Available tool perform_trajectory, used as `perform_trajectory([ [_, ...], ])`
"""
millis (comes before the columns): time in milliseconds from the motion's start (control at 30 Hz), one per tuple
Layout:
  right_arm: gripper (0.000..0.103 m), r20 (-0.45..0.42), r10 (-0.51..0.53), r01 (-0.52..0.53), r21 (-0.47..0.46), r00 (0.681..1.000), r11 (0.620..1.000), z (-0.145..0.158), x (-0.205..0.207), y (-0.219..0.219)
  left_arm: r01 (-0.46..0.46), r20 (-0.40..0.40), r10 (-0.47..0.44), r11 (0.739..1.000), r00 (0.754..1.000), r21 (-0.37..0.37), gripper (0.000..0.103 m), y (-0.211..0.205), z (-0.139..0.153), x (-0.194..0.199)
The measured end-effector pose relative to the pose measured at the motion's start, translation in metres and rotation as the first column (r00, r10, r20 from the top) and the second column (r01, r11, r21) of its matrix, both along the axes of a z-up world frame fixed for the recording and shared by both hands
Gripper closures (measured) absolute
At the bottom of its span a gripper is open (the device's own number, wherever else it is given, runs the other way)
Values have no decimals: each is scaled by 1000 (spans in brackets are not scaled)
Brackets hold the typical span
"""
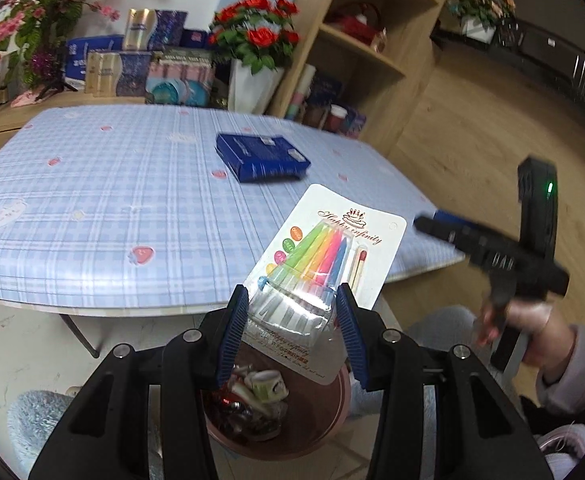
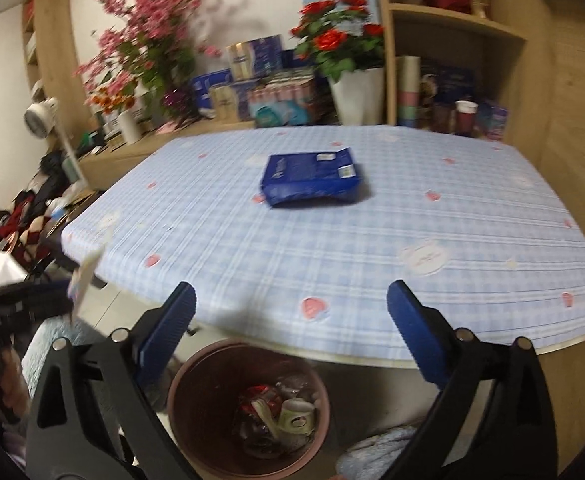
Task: Collect trash
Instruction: 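Open the left tool over the bin to drop the candle card, then grasp the blue box on the table with the left tool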
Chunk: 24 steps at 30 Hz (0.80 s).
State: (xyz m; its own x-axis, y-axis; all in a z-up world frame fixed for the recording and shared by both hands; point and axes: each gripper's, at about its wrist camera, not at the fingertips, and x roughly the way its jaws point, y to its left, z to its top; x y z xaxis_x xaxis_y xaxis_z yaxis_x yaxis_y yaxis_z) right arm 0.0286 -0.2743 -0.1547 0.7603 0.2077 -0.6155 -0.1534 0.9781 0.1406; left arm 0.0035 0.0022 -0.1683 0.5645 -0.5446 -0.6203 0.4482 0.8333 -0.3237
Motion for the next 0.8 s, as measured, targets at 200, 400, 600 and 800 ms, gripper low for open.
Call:
perform_trajectory([
  [200,6,-1,-30,30,5,1000,1000,-4,2,-14,44,-38,-42,998,998,43,50,-16,-16,5],
  [400,6,-25,-42,42,7,999,999,-15,6,-19,-4,-42,8,995,999,96,35,-15,-22,17],
  [600,6,-51,-58,58,9,997,998,-25,13,-24,-33,-11,35,990,999,138,32,-12,-19,35],
  [800,6,-55,-74,75,11,996,997,-27,28,-32,-16,60,2,972,998,233,32,-34,-8,65],
])
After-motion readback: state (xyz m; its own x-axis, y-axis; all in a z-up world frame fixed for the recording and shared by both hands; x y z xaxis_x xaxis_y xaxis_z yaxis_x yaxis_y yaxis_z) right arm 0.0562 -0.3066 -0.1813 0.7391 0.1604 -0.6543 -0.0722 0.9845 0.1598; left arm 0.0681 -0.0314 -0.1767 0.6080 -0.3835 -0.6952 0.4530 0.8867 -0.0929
